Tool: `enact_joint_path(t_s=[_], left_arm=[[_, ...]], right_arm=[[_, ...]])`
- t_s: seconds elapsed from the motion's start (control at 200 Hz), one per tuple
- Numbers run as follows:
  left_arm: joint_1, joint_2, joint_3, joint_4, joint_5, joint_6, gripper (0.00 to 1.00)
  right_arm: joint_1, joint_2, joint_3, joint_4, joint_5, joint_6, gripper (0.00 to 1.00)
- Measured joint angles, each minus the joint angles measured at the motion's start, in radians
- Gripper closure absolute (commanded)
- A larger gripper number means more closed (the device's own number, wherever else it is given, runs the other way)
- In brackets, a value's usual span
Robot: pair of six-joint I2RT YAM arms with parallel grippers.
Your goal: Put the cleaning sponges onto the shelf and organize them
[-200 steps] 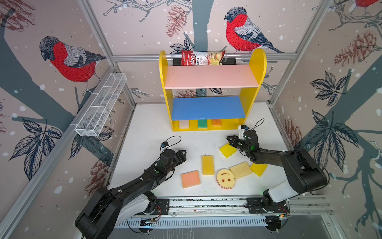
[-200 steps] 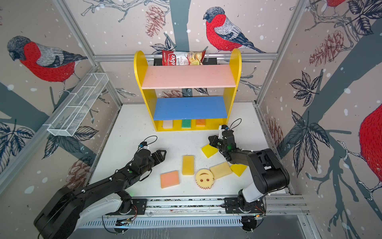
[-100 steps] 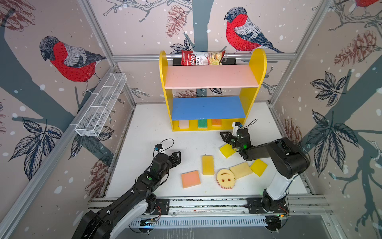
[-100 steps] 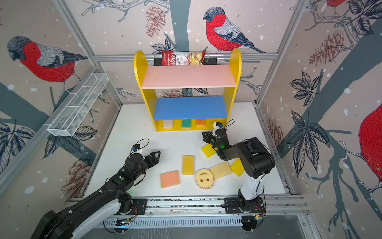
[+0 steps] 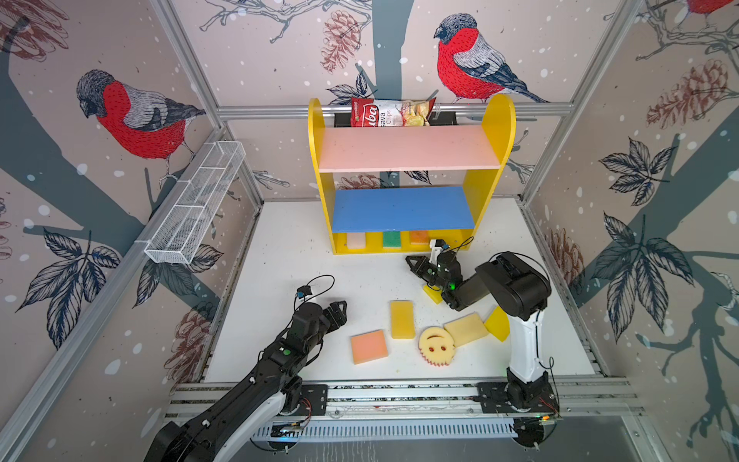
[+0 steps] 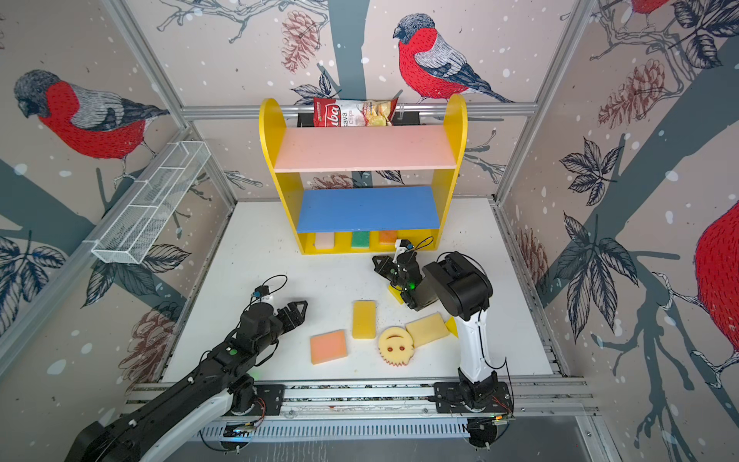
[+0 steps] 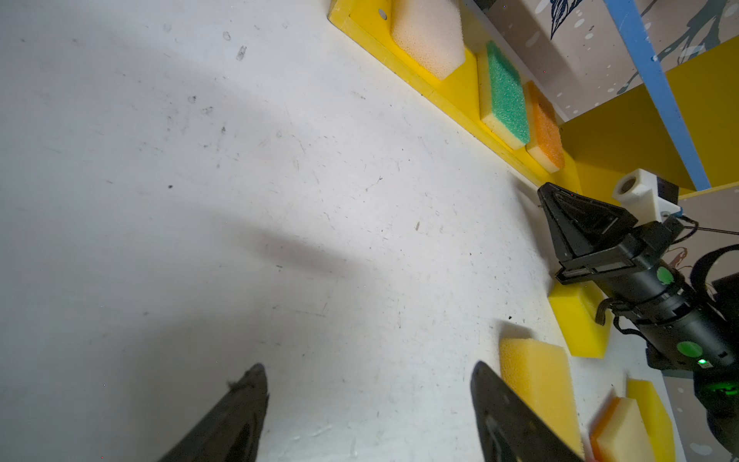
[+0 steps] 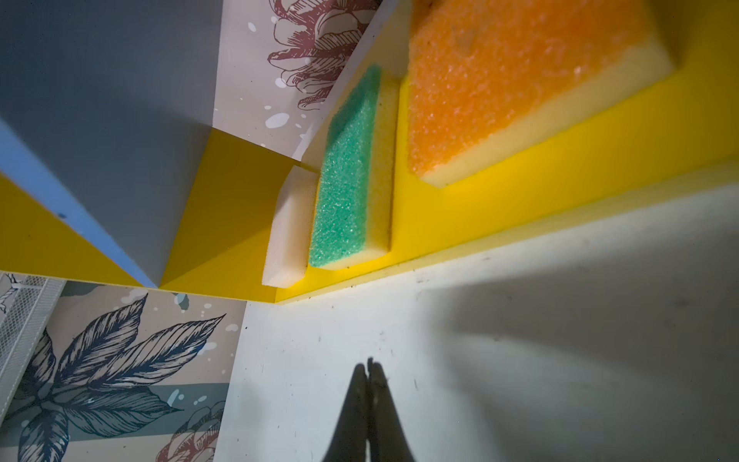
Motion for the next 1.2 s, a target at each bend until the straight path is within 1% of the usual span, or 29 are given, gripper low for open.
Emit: enact_joint_path(t_s=[0.13,0.43,0.7,1.016,1.201], left_arm=[[0.000,0.017,0.000,0.001,0.000,0.000,0.21],[0.001,0.073,0.002,0.021,0.000,-0.001,0.21],[0.002,0.087,0.004,0.027,0.003,0.000,0.21],[0.008,0.076,0.014,0.025,0.003,0.010,0.21],[0.008,0.066,0.015,0.023,0.003,0.018,0.21]], right_arm=[[0.008,0.052,0.055,0.024,0.006,0.044,0.94],[0.029,0.109,0.159,0.006,0.045,0.064,0.94],[0.054,0.128,0.207,-0.026,0.114,0.076,0.94],[0.084,0.131,0.271,-0.132,0.198,0.089,0.94],[0.087,0.131,0.279,-0.155,0.224,0.089,0.94]])
